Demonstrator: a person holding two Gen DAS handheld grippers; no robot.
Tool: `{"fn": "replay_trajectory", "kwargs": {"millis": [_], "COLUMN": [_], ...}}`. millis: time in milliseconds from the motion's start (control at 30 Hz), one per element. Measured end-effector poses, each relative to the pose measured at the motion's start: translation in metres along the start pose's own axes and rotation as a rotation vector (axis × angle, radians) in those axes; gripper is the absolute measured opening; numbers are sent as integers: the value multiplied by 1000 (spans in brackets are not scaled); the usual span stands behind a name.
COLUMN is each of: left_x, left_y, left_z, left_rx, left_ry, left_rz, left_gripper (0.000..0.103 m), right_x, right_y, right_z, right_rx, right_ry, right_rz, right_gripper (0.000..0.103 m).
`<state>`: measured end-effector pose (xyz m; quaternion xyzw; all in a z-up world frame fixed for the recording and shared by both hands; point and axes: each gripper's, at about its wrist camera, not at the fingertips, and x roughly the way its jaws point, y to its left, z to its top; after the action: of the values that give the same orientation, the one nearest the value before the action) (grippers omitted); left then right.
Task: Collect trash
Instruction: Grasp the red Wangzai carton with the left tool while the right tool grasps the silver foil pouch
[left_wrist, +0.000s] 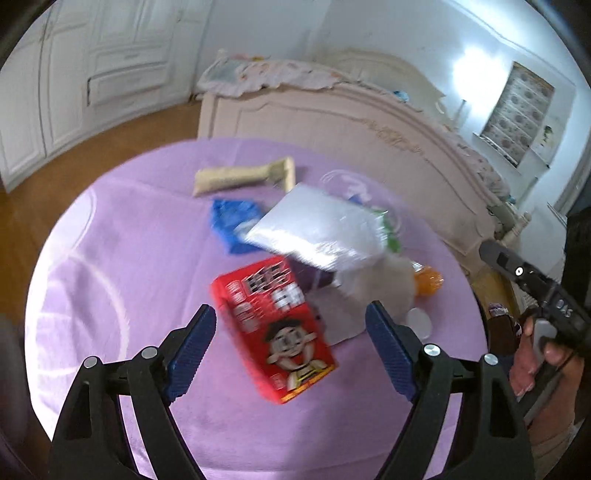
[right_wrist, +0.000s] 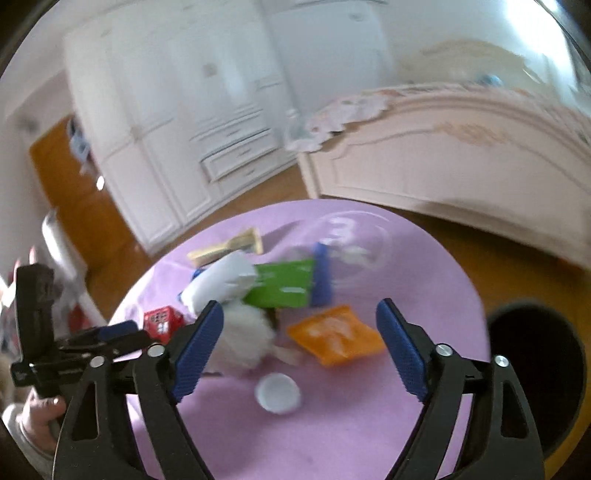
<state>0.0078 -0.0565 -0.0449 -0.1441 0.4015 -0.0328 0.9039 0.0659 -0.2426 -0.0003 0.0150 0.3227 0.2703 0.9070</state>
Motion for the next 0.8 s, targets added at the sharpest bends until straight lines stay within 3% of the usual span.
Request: {"fn": "replay_trajectory", "kwargs": {"millis": [300, 400, 500, 633, 800], "left_x": [26, 22, 16, 11, 5], "left_y": [17, 25, 32, 40, 51], "left_z": [-7, -9, -10, -10, -7], "left_rx": [-66, -76, -74, -71, -81], "left_ry": [89, 78, 72, 69, 52], "left_rz": [2, -3, -23, -37, -42], "left_gripper": [83, 80, 70, 68, 65], "right_x": [77, 102, 124, 145, 149], "right_y": [74, 85, 92, 98, 90], "right_z": [33, 36, 35, 30, 30], "right_rx": [-352, -404, -442, -458, -375], "right_ry": [143, 189, 245, 299, 308], "right_rz": [-13, -1, -5, 2, 49], "right_gripper": [96, 97, 97, 96, 75]}}
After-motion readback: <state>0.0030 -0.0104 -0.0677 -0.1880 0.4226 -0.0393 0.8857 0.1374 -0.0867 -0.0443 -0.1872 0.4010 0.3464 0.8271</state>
